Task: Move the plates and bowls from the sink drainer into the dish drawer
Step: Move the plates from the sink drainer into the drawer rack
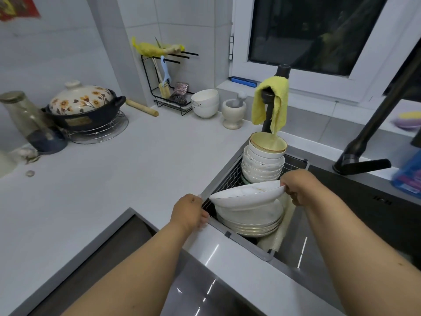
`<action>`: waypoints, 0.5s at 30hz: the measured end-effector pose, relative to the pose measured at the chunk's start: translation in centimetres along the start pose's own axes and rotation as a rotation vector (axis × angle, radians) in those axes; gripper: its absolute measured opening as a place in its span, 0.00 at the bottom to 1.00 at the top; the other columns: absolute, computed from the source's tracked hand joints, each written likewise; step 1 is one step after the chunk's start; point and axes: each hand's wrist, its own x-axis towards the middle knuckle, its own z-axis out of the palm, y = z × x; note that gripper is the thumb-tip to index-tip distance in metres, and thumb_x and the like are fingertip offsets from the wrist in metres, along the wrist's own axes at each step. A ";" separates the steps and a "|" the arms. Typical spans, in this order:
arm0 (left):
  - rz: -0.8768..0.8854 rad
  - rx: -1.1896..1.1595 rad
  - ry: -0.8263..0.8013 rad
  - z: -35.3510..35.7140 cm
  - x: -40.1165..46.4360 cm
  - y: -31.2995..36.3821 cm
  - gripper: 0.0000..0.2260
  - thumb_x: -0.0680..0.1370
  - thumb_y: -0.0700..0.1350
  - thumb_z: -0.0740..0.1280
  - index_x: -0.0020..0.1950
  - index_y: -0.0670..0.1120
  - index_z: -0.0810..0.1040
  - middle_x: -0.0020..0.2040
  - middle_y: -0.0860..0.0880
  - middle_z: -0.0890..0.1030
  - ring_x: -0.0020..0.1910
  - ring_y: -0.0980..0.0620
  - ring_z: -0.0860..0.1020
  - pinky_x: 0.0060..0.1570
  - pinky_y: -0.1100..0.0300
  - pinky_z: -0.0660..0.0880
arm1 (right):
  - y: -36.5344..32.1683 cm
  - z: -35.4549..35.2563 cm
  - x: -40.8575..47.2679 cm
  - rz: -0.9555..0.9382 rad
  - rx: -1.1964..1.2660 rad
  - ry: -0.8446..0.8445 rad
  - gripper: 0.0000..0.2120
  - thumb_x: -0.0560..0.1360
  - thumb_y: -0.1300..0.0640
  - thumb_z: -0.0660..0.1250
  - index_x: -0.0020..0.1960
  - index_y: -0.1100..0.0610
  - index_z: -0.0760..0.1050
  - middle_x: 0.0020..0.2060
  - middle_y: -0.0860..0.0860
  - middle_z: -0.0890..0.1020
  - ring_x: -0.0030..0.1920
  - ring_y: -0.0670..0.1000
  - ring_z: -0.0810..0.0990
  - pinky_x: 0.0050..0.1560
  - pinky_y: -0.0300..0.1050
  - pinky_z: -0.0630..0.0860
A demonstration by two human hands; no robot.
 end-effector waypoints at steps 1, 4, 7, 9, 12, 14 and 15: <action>-0.041 -0.060 -0.005 -0.3 -0.3 0.0 0.15 0.83 0.50 0.54 0.47 0.41 0.73 0.39 0.37 0.83 0.32 0.42 0.79 0.36 0.50 0.79 | -0.6 0.1 -0.4 0.002 -0.006 0.005 0.12 0.68 0.72 0.56 0.28 0.63 0.62 0.25 0.57 0.65 0.26 0.51 0.61 0.29 0.40 0.60; -0.139 -0.281 -0.015 -1.6 -1.5 -0.2 0.19 0.83 0.54 0.52 0.48 0.40 0.74 0.36 0.38 0.82 0.30 0.44 0.78 0.29 0.57 0.76 | -2.7 1.1 -2.4 -0.060 -0.045 -0.049 0.15 0.67 0.74 0.56 0.26 0.62 0.62 0.25 0.56 0.65 0.26 0.50 0.61 0.30 0.40 0.59; -0.156 -0.490 -0.009 -3.2 -3.0 -1.0 0.16 0.82 0.53 0.57 0.51 0.41 0.75 0.35 0.42 0.80 0.27 0.48 0.78 0.24 0.61 0.75 | -3.9 3.0 -4.2 -0.153 -0.021 -0.111 0.14 0.66 0.74 0.56 0.26 0.60 0.61 0.25 0.55 0.64 0.27 0.50 0.60 0.30 0.40 0.58; -0.151 -0.532 0.010 -4.5 -4.0 -1.8 0.10 0.81 0.45 0.60 0.52 0.39 0.75 0.34 0.43 0.78 0.25 0.51 0.77 0.23 0.62 0.75 | -4.6 4.5 -5.4 -0.216 0.011 -0.131 0.11 0.65 0.72 0.57 0.28 0.61 0.63 0.25 0.54 0.65 0.26 0.50 0.60 0.28 0.40 0.58; -0.110 -0.527 0.064 -7.1 -5.8 -3.3 0.08 0.78 0.36 0.60 0.56 0.37 0.74 0.37 0.42 0.77 0.24 0.51 0.78 0.21 0.63 0.73 | -5.6 6.9 -8.1 -0.323 0.051 -0.154 0.08 0.66 0.69 0.59 0.31 0.60 0.64 0.25 0.55 0.66 0.25 0.51 0.61 0.28 0.40 0.57; -0.078 -0.540 0.131 -9.0 -7.1 -4.6 0.10 0.78 0.34 0.59 0.57 0.38 0.74 0.39 0.42 0.78 0.26 0.49 0.76 0.20 0.64 0.71 | -6.1 8.8 -9.7 -0.434 0.065 -0.182 0.10 0.66 0.69 0.59 0.30 0.58 0.63 0.26 0.55 0.66 0.26 0.52 0.61 0.28 0.40 0.56; -0.065 -0.550 0.163 -10.1 -7.8 -5.3 0.11 0.78 0.34 0.58 0.58 0.38 0.74 0.39 0.42 0.77 0.26 0.49 0.75 0.20 0.64 0.70 | -6.3 9.9 -10.6 -0.481 0.092 -0.208 0.11 0.67 0.68 0.60 0.29 0.58 0.64 0.26 0.54 0.66 0.26 0.53 0.61 0.27 0.41 0.56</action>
